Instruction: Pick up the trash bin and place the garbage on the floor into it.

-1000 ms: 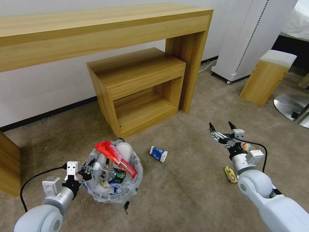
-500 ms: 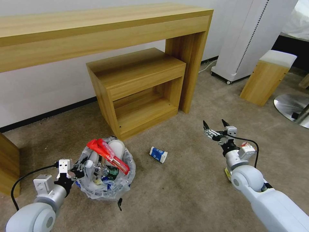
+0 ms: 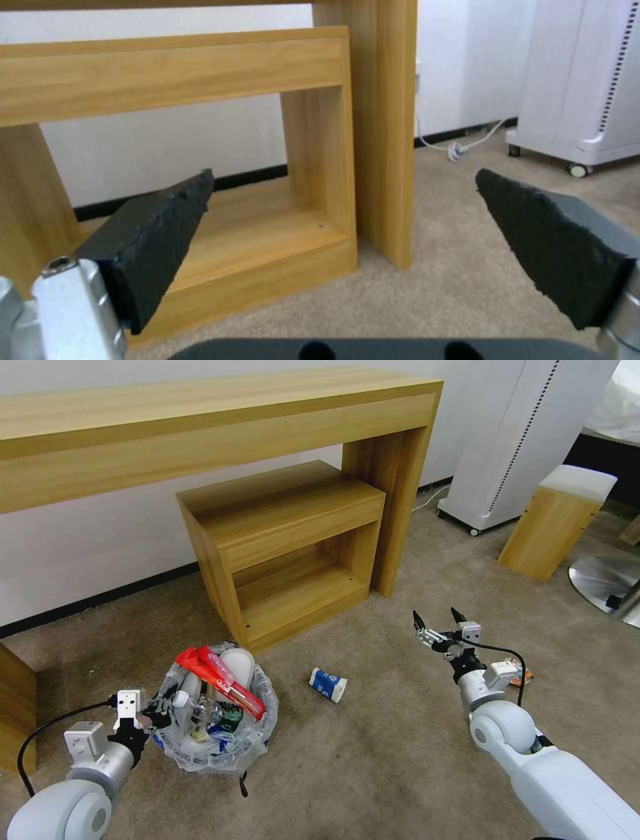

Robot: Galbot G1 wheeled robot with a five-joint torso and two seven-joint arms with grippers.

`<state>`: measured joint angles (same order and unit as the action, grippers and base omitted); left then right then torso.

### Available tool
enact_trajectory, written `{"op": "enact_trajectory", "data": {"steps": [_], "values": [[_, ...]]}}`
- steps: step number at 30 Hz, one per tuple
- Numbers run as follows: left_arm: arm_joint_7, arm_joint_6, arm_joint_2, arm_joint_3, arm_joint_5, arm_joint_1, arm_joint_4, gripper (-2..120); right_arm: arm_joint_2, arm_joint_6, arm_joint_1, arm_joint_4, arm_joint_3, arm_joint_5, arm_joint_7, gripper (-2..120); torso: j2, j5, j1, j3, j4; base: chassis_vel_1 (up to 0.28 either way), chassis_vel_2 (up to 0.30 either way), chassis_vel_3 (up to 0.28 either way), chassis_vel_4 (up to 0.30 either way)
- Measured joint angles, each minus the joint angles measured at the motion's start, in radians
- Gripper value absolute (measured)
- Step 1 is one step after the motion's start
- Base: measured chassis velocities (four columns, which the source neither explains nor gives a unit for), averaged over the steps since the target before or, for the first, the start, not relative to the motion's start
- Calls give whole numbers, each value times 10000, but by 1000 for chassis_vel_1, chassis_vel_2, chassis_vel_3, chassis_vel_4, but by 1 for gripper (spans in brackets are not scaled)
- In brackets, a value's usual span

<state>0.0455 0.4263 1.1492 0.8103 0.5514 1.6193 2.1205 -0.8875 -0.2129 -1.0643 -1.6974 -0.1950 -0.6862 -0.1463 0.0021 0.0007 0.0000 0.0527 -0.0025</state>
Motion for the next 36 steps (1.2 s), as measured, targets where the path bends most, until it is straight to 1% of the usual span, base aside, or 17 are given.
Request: {"op": "enact_trajectory", "data": {"steps": [8, 22, 29, 33, 35, 36], "values": [[-20, 55, 1, -32, 1, -32, 22, 3, 35, -116, 149, 105, 170, -104, 185, 100, 0, 0, 0, -1, 0, -4, 5, 7, -6], [-26, 56, 66, -96, -23, -21, 55, 3, 3, -70, 352, 276, 397, -142, 193, 100, 0, 1, 0, -1, 0, 0, 0, 0, 0], [-27, 55, 70, -109, -30, -20, 55, 3, 38, -78, 527, 362, 579, -138, 336, 100, 0, 1, 0, -1, 1, -43, 52, 47, -58], [-27, 45, 99, -143, -65, -17, 41, 3, 180, 72, 751, 412, 898, -489, 503, 100, 0, 1, 0, 0, 0, -27, 69, 57, -48], [-27, 21, 156, -180, -138, 24, 27, 3, 415, 606, 1209, 567, 1574, -1279, 562, 100, 0, -2, 0, 0, 0, 0, 0, 0, 0], [-25, 18, 169, -184, -147, 31, 27, 3, 469, 702, 1383, 657, 1870, -1478, 546, 100, 0, -1, 0, 0, 1, 0, 0, 0, 0]]}}
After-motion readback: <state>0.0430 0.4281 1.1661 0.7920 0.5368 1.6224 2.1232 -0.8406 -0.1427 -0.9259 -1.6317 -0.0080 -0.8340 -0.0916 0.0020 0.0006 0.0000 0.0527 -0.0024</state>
